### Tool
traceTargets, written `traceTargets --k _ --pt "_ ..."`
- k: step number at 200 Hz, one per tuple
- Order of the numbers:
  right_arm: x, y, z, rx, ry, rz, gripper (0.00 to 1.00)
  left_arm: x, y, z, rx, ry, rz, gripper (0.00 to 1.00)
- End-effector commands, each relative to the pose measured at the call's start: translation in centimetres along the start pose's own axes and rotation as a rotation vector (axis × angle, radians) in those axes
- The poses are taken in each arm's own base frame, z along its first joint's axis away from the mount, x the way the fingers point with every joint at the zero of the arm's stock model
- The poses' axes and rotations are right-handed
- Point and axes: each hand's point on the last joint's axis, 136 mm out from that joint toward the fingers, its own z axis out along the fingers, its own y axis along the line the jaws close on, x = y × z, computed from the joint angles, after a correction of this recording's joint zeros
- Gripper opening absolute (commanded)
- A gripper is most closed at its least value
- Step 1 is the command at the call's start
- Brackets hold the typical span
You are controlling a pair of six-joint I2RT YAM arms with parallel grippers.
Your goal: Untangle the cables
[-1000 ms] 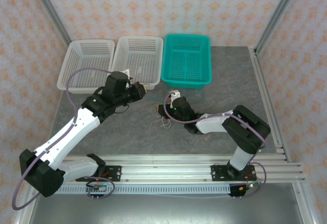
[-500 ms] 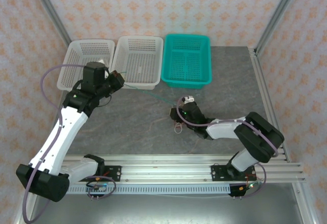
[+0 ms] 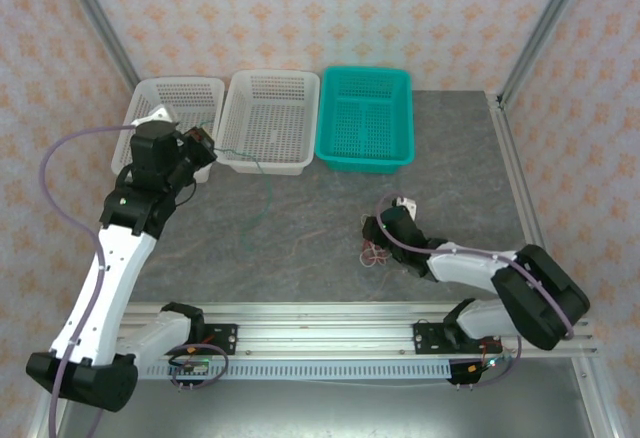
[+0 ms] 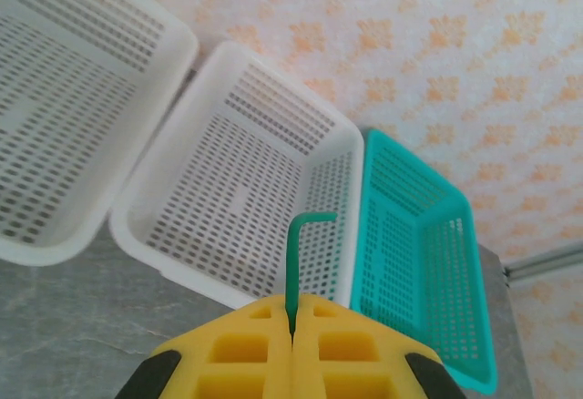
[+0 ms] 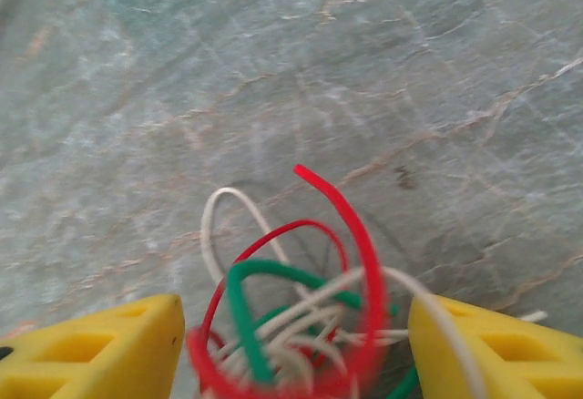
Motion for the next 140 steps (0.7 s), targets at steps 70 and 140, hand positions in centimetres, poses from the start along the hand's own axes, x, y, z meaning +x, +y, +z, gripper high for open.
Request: traceTargets --k 70,140 --pt "-10.7 8.8 -11.5 -0.414 -0.347 0.023 0.99 -8.3 -0.2 -1.1 -0.137 -0.229 0.022 0.0" --pt "-11.8 9.2 -12.6 -0.4 -0.361 0.018 0.99 -19.6 6.7 2.5 -0.393 -0.43 -0.152 0.0"
